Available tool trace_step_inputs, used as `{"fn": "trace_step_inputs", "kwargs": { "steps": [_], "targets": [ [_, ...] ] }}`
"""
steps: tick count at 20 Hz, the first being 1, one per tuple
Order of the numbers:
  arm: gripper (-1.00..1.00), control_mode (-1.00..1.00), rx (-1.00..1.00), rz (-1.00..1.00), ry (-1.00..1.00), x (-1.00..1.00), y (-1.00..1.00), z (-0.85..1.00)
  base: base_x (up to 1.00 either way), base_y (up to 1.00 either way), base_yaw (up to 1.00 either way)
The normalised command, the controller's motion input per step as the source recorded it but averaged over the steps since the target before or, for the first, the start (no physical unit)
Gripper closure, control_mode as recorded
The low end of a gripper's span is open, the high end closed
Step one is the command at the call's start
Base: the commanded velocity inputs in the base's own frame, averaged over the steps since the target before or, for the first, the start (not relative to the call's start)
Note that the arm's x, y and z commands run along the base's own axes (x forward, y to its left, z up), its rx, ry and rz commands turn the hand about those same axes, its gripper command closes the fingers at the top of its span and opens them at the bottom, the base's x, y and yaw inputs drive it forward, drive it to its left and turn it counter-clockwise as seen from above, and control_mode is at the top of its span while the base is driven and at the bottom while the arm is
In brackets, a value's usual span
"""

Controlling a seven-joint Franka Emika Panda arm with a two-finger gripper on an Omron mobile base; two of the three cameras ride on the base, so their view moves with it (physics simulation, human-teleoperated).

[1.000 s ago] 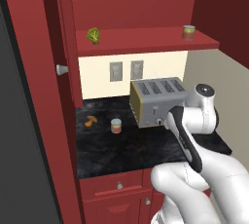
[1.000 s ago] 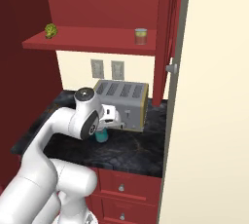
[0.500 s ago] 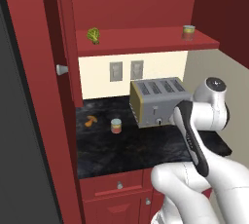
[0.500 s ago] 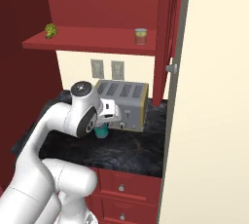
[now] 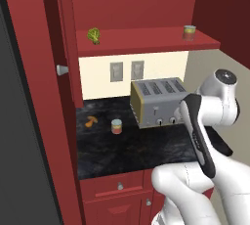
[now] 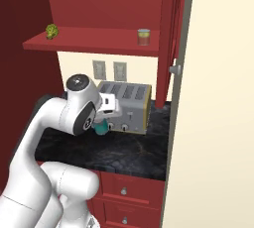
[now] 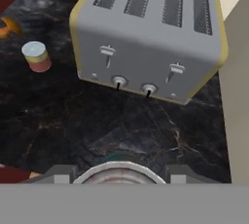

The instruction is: Pick the cans from the counter and place them in their designated side in the cabinet.

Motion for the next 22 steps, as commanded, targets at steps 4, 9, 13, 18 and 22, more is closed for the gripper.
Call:
{"fn": "trace_step_inputs", "kwargs": {
  "steps": [4,9,13,18,22],
  "targets": [
    [1.00,-1.00,0.04,0.00,-0.06,-0.18,0.00,0.38,0.00,0.00,0.00],
    [1.00,-1.00,0.04,0.00,-0.06,-0.26,0.00,0.38,0.00,0.00,0.00],
    [1.00,-1.00,0.02,0.00,-0.05,-0.24,0.00,0.39,0.00,0.00,0.00],
    [1.00,-1.00,0.00,0.00,-0.07,-0.27,0.00,0.37,0.00,0.00,0.00],
    [1.00,-1.00,0.00,0.00,-0.08,-0.31,0.00,0.36,0.00,0.00,0.00]
  ]
}}
